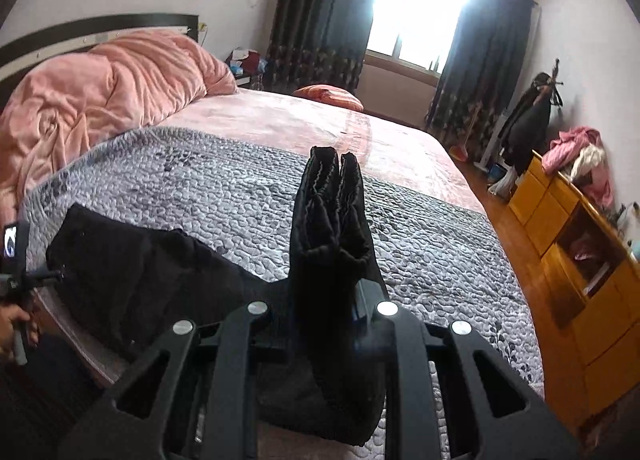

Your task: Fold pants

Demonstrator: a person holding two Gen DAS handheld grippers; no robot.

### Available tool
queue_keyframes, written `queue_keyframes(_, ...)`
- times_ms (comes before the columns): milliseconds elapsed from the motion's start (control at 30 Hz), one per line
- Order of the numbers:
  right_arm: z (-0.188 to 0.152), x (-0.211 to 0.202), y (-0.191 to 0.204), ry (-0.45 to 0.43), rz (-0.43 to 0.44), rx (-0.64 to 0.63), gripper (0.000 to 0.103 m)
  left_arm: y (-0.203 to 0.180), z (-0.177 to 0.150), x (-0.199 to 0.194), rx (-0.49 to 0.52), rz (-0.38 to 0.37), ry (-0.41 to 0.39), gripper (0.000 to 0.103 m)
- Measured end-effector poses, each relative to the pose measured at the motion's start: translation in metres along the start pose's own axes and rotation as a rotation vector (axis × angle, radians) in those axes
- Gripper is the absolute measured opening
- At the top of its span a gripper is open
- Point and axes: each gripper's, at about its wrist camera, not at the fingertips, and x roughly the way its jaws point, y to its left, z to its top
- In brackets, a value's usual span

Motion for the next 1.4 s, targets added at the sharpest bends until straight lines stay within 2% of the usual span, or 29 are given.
queue_keyframes(233, -0.003, 0.012, 0.022, 0.023, 0.004, -0.052, 0.019, 0.001, 0.000, 0.000, 0.003, -0.005, 0.001, 0.099)
queue_keyframes(700, -0.020, 0.033, 0.073, 0.060, -0.060, -0.235, 0.018, 0.001, 0.000, 0.000, 0.003, -0.012, 0.005, 0.099)
queue_keyframes(900, -0.037, 0.046, 0.106, 0.067, -0.119, -0.368, 0.018, 0.003, 0.000, 0.000, -0.012, -0.015, 0.007, 0.099)
queue_keyframes(1133, -0.077, 0.074, 0.164, 0.078, -0.202, -0.630, 0.018, 0.000, 0.000, -0.001, -0.004, -0.014, 0.005, 0.099)
queue_keyframes(1400, -0.112, 0.101, 0.203, 0.095, -0.241, -0.811, 0.018, 0.003, -0.001, -0.002, -0.017, -0.021, 0.005, 0.099)
